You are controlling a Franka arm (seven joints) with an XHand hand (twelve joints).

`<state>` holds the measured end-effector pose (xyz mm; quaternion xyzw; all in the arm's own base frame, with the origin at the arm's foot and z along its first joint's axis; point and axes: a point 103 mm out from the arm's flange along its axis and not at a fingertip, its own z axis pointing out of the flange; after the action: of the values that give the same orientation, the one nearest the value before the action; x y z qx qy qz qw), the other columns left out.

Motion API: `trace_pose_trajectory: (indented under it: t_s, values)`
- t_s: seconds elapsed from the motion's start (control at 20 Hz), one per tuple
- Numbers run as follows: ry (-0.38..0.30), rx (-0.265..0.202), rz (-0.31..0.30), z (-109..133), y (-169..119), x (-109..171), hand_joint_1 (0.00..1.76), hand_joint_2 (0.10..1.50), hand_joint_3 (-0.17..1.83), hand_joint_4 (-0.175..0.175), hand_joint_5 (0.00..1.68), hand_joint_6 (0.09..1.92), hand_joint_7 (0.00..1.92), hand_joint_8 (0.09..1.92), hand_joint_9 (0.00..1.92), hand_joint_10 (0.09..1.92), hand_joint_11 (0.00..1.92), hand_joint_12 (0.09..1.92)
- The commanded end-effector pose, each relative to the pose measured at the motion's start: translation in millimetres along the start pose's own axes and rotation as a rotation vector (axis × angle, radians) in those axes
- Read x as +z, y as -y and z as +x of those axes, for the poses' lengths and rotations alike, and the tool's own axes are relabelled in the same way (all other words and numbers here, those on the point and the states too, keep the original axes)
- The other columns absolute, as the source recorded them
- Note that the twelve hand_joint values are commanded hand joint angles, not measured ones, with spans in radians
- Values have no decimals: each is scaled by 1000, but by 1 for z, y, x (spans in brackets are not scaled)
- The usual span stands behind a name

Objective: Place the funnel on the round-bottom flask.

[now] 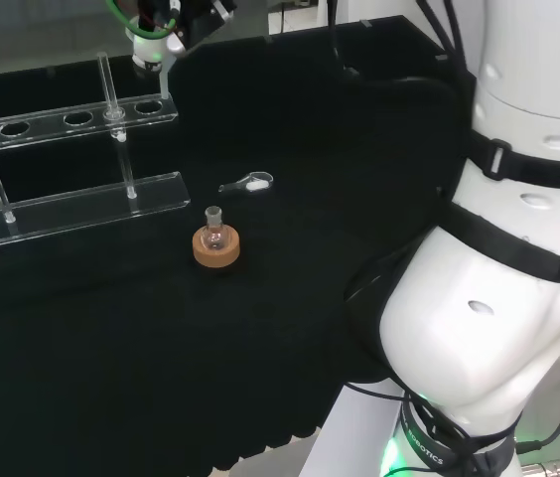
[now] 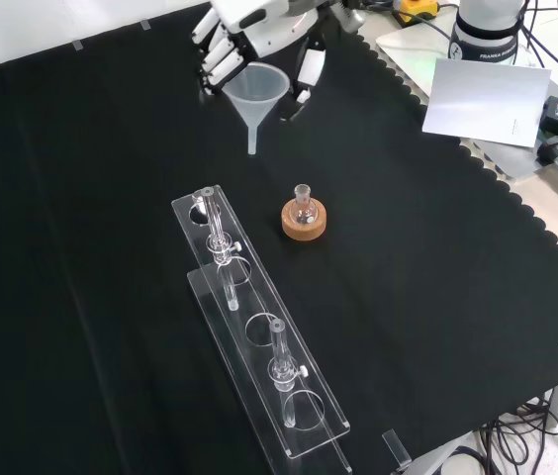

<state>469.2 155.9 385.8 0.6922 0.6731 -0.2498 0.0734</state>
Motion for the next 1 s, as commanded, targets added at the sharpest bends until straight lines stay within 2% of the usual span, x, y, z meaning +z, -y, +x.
trace_pose_trajectory:
  t_s: [0.05, 0.45, 1.0]
  values:
    - [30, 48, 12, -2, 41, 12, 717, 811, 427, -67, 487, 604, 654, 764, 934, 498, 578, 1269]
    - [54, 46, 52, 13, 66, 42, 715, 807, 428, -67, 482, 609, 653, 765, 933, 501, 580, 1268]
    - [56, 38, 112, 28, 61, 79, 717, 801, 429, -65, 480, 616, 652, 766, 932, 504, 581, 1266]
